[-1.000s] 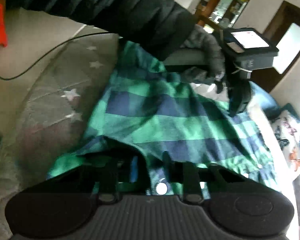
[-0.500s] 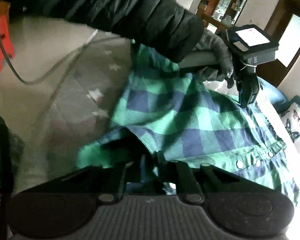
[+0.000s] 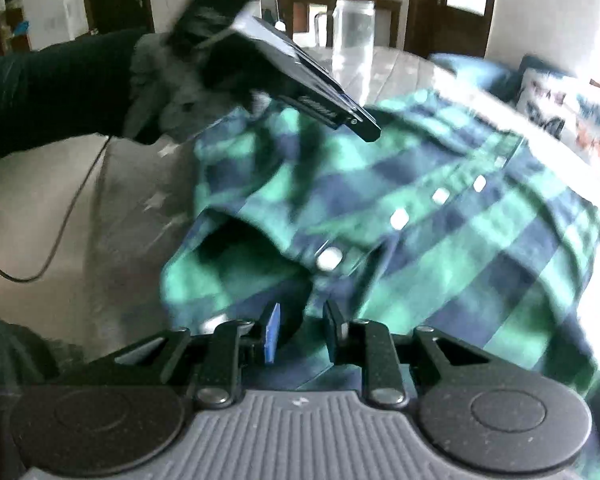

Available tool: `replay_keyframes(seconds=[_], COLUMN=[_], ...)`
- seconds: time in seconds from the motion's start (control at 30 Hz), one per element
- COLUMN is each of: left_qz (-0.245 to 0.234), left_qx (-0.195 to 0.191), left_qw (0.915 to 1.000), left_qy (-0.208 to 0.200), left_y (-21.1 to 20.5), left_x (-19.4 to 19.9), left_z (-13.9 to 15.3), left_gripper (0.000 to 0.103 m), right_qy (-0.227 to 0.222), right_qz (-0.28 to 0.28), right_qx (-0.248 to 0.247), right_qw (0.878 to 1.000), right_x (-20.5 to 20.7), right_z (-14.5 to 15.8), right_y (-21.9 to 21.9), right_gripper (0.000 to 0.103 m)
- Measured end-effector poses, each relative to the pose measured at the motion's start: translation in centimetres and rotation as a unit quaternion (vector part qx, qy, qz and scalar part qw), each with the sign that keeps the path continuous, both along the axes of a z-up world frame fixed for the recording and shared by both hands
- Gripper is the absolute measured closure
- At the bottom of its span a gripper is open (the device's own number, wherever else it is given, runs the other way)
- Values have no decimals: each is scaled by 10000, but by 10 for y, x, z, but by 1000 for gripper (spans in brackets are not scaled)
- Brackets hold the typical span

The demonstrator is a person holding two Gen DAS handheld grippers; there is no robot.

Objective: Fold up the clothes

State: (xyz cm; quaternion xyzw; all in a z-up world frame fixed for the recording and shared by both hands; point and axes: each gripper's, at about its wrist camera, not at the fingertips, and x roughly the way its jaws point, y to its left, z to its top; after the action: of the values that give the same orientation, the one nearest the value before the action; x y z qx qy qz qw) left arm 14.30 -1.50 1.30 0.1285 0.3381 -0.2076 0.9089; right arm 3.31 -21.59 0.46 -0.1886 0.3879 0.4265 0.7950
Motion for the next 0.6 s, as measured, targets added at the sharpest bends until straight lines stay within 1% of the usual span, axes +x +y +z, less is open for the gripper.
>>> replay_keyframes(seconds=[0.03, 0.1, 0.17, 0.23, 0.33, 0.4, 0.5, 0.6], left_qz=[-105, -303, -468, -614, -696, -740, -959, -1248], left_qx=[-28, -51, 62, 178, 119, 21, -195, -293], left_qw=[9999, 9995, 9988, 9979, 9975, 9972, 9952, 9917], left_qy=[43, 118, 132, 30, 47, -39, -21, 120], left_y=[-4, -12, -18, -21, -24, -30, -47, -72], left_x=[-10, -30, -47, -58, -61, -58, -53, -49], left_z=[-3, -9, -17, -20, -13, -4, 2, -3], left_gripper=[95, 95, 96, 95, 95, 95, 95, 95], right_qy=[19, 62, 152, 165, 48, -33, -146, -256], right_qz=[26, 65, 12, -148, -697, -1124, -1717, -2161], right_qx=[29, 93, 221, 338, 464, 496, 554, 591], right_qw=[10000, 9999, 9996, 9992, 9965, 9924, 9835, 9742], right_x=[-5, -14, -16, -14, 4, 22, 51, 81], right_z=[0, 1, 8, 15, 25, 29, 30, 26], right_y=[-1, -3, -11, -20, -42, -55, -73, -82], right_gripper=[75, 75, 74, 74, 73, 73, 73, 74])
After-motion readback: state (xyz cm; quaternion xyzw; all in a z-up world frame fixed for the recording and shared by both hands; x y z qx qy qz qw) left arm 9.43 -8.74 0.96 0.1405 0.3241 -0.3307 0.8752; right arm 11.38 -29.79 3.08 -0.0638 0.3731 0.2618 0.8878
